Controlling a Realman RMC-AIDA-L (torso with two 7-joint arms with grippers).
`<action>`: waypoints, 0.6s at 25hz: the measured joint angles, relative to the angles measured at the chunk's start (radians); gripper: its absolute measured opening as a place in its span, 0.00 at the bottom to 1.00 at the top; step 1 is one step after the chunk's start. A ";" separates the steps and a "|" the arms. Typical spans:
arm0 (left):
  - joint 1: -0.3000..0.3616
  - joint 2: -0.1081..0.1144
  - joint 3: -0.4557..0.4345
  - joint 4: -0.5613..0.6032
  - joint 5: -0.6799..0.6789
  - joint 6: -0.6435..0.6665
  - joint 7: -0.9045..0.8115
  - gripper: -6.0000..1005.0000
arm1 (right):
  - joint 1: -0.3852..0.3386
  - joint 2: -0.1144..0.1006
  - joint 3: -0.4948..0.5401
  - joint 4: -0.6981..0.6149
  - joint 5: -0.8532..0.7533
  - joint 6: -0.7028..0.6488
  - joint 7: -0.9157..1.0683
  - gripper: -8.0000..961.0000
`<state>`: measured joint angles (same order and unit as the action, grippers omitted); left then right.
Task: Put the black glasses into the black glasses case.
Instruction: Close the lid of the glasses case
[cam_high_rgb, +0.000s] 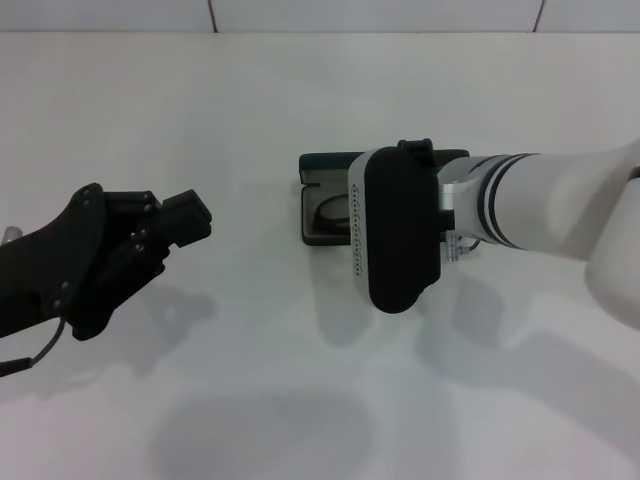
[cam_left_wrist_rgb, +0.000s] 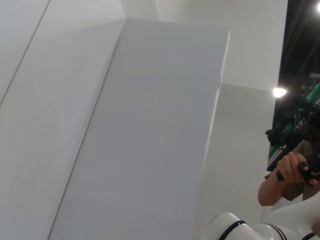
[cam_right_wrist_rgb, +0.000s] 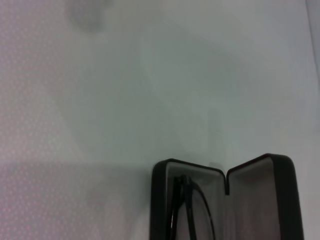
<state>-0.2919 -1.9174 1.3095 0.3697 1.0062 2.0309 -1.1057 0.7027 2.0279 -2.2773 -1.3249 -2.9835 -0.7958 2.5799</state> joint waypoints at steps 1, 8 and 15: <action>0.001 0.000 0.000 0.000 0.000 0.000 0.000 0.06 | -0.003 0.000 0.000 -0.005 0.000 -0.001 0.000 0.18; 0.003 0.000 -0.037 0.000 -0.007 0.000 0.010 0.06 | -0.054 0.000 0.004 -0.064 0.004 -0.003 0.000 0.18; -0.025 0.000 -0.128 -0.001 -0.003 -0.026 0.006 0.06 | -0.154 0.000 0.074 -0.195 0.102 0.008 -0.008 0.18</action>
<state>-0.3166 -1.9178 1.1818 0.3688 1.0027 2.0053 -1.1002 0.5489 2.0277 -2.2030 -1.5194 -2.8810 -0.7879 2.5715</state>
